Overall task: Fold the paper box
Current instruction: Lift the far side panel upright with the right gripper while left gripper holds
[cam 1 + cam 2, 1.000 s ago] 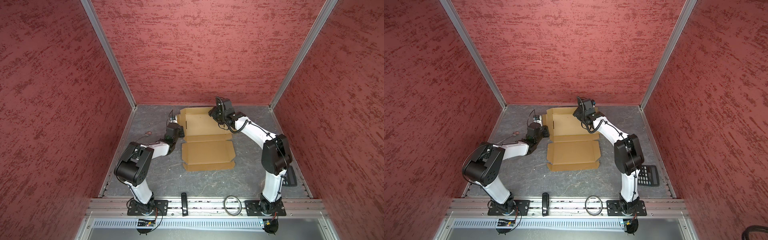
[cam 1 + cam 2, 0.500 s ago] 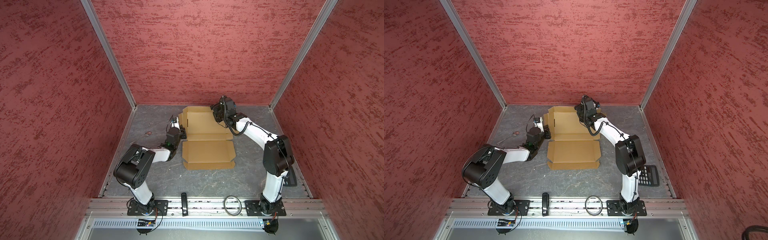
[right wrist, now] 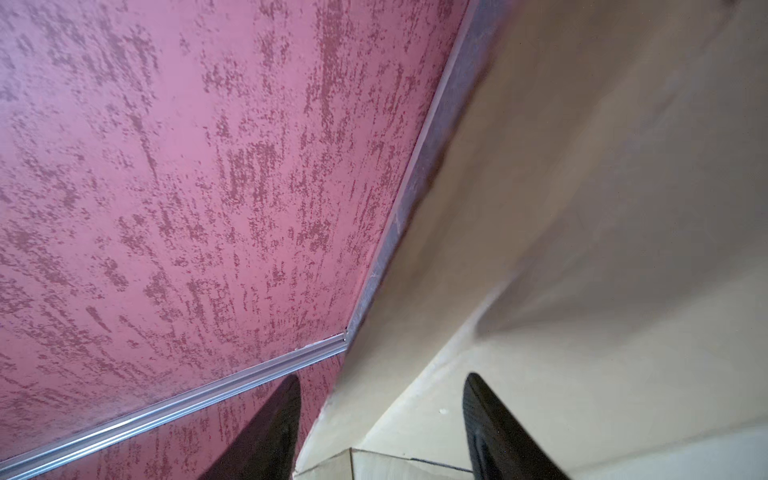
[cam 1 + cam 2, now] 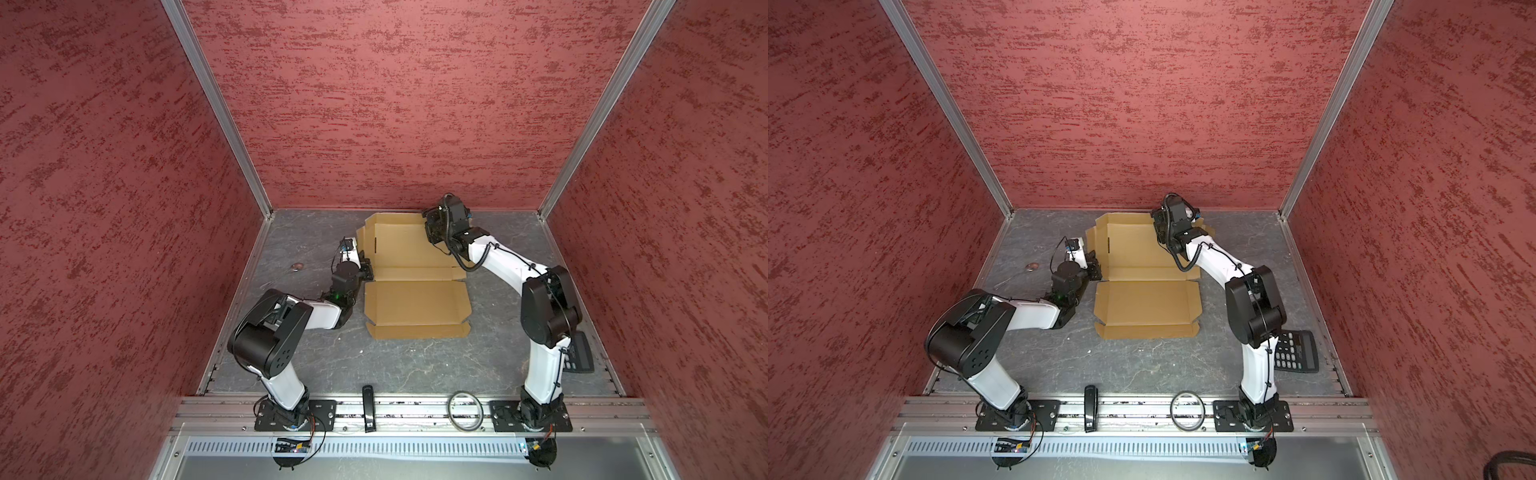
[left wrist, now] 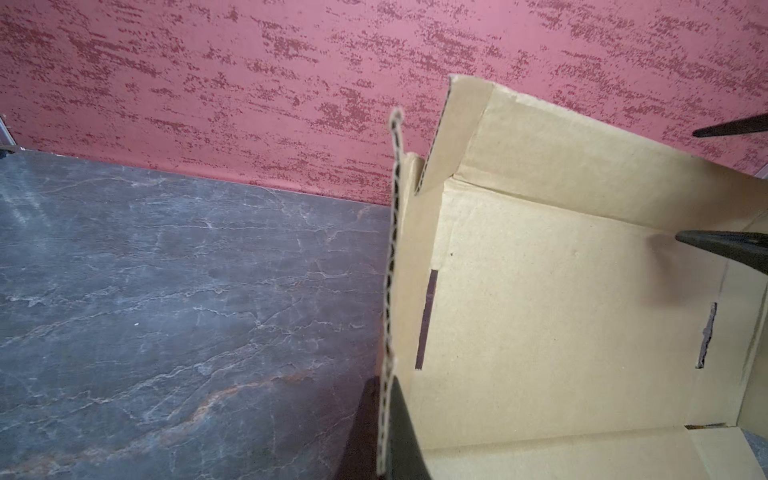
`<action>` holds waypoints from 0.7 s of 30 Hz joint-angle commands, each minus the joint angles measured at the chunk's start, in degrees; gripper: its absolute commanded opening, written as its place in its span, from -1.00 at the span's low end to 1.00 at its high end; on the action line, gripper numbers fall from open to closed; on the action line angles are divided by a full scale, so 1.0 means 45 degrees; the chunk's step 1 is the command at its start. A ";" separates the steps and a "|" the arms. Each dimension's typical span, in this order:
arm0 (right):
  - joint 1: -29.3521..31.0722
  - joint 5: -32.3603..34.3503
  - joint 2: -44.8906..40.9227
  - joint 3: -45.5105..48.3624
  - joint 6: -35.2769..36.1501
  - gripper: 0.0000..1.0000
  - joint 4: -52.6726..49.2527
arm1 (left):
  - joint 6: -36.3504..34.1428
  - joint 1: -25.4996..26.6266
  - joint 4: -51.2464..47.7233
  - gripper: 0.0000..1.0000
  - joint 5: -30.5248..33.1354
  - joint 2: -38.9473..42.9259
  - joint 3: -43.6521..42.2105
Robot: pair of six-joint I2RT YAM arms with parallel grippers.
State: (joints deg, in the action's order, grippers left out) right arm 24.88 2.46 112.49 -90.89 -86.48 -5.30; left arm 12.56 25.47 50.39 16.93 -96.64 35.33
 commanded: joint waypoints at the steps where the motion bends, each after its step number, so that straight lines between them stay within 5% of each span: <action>1: -0.0100 0.0645 0.0251 -0.0033 -0.1352 0.26 0.0671 | -0.0076 0.0108 0.0985 -1.00 0.0280 -0.0136 -0.0151; 10: -0.0100 0.0447 0.0612 -0.0162 -0.1522 0.18 0.0852 | 0.0001 0.0185 0.1243 -1.00 0.0525 -0.0359 -0.0166; 21: -0.0100 0.0493 0.0400 0.0761 -0.1694 -0.27 0.1637 | -0.0028 0.0311 0.1164 -1.00 0.0574 -0.0536 0.0000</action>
State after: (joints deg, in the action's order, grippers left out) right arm 24.71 2.96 115.00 -88.40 -88.58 0.21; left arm 12.56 26.50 53.58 18.55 -98.37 34.57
